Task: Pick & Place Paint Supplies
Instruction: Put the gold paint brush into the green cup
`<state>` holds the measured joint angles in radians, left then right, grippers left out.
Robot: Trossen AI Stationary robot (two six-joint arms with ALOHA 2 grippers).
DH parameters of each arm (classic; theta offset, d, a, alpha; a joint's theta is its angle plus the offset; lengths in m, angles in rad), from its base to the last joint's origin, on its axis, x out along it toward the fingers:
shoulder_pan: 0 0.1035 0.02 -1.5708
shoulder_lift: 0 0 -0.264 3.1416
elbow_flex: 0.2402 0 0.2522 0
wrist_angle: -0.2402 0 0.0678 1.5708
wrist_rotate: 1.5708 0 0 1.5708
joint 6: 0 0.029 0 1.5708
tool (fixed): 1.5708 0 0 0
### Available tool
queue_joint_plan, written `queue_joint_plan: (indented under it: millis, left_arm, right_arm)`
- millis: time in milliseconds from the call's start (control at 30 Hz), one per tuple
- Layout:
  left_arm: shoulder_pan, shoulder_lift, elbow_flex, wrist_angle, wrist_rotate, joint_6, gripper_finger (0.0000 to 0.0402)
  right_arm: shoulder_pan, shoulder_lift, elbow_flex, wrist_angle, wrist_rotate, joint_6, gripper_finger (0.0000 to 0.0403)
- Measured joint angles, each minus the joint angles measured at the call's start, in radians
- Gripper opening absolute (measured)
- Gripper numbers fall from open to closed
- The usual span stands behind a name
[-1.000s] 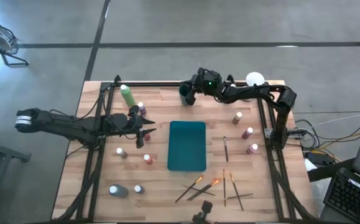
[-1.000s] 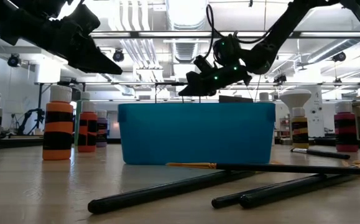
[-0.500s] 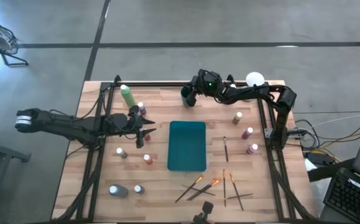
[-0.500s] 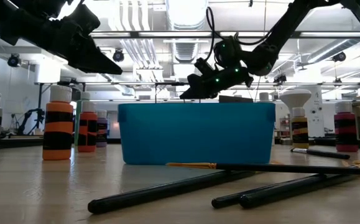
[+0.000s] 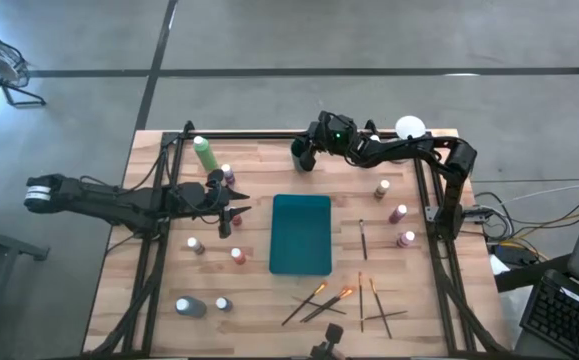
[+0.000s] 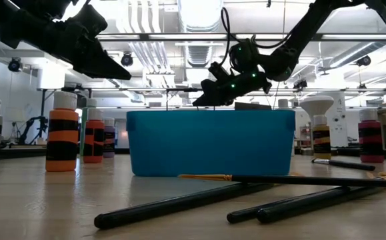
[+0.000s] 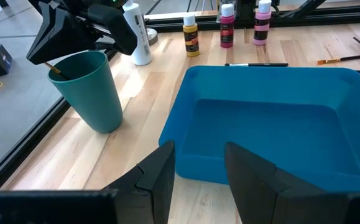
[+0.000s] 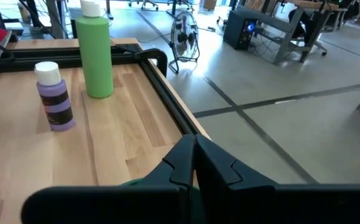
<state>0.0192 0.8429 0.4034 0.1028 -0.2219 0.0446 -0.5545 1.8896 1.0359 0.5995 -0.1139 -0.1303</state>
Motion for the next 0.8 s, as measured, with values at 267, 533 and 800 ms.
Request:
queue_joint_plan:
  millis: [267, 533, 800]
  left_arm:
    - [0.0, 0.0, 0.0, 0.0, 0.0, 0.0, 0.0145]
    - [0.0, 0.0, 0.0, 0.0, 0.0, 0.0, 0.0145]
    - [0.0, 0.0, 0.0, 0.0, 0.0, 0.0, 0.0145]
  right_arm:
    - [0.0, 0.0, 0.004, -0.004, 0.0, 0.015, 0.0064]
    - [0.0, -0.001, 0.015, -0.021, 0.0, 0.019, 0.0123]
    - [0.0, -0.002, 0.029, -0.02, 0.0, 0.019, 0.0176]
